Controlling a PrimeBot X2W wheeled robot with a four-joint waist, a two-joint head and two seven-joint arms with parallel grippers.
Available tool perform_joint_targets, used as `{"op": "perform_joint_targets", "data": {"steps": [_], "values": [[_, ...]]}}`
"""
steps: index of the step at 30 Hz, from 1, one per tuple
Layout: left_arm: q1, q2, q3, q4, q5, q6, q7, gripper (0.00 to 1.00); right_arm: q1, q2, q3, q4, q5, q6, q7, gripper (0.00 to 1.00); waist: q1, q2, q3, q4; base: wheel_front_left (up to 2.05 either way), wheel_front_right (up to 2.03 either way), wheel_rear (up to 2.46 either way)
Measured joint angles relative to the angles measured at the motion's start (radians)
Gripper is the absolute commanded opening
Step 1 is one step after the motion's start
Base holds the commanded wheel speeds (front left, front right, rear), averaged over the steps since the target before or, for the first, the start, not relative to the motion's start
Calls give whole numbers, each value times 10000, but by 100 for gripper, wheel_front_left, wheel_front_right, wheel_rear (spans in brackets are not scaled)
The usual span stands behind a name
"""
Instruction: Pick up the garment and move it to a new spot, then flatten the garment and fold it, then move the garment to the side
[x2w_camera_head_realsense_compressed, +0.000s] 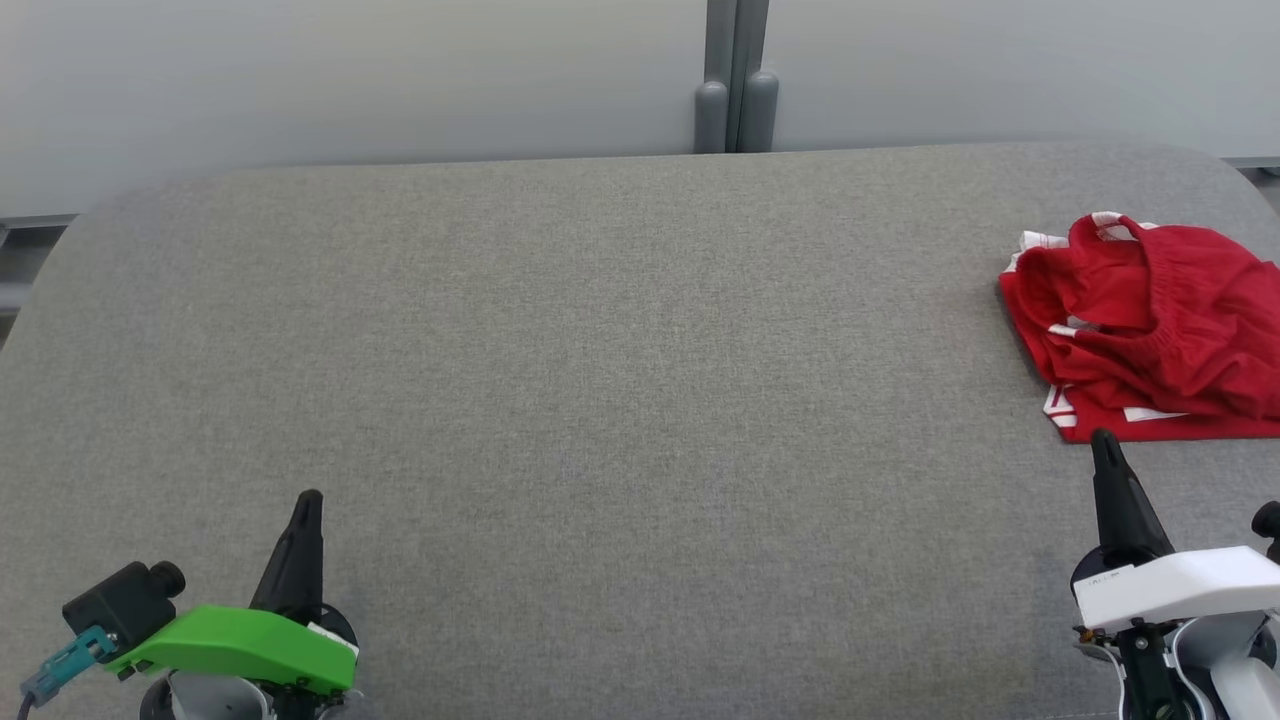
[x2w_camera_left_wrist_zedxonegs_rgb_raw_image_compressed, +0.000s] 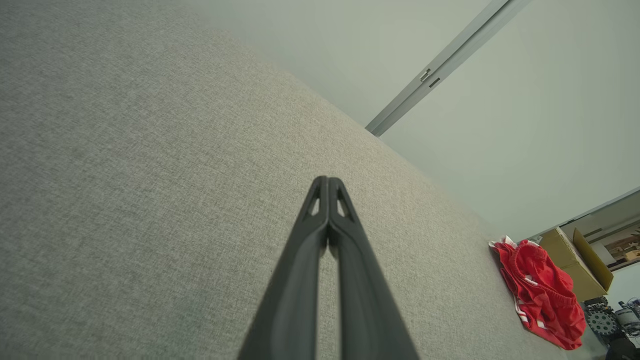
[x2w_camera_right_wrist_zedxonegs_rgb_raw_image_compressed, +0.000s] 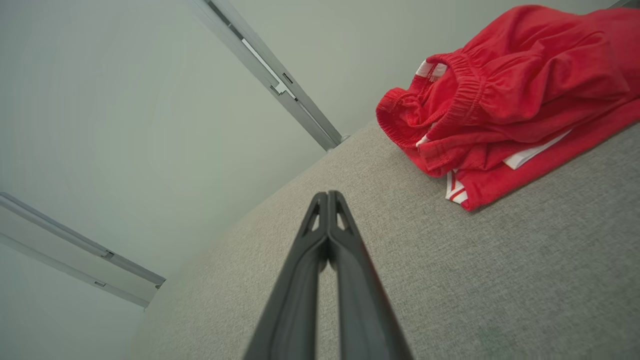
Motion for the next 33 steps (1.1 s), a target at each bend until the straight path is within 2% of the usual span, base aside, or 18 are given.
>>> {"op": "perform_joint_targets", "data": {"steps": [33], "values": [[-174,-523,1195,790,-3310,-729,982,0,-784,324,-658,1290,4188,817,911,0,0,0,-184,-192,0,0,0]]}}
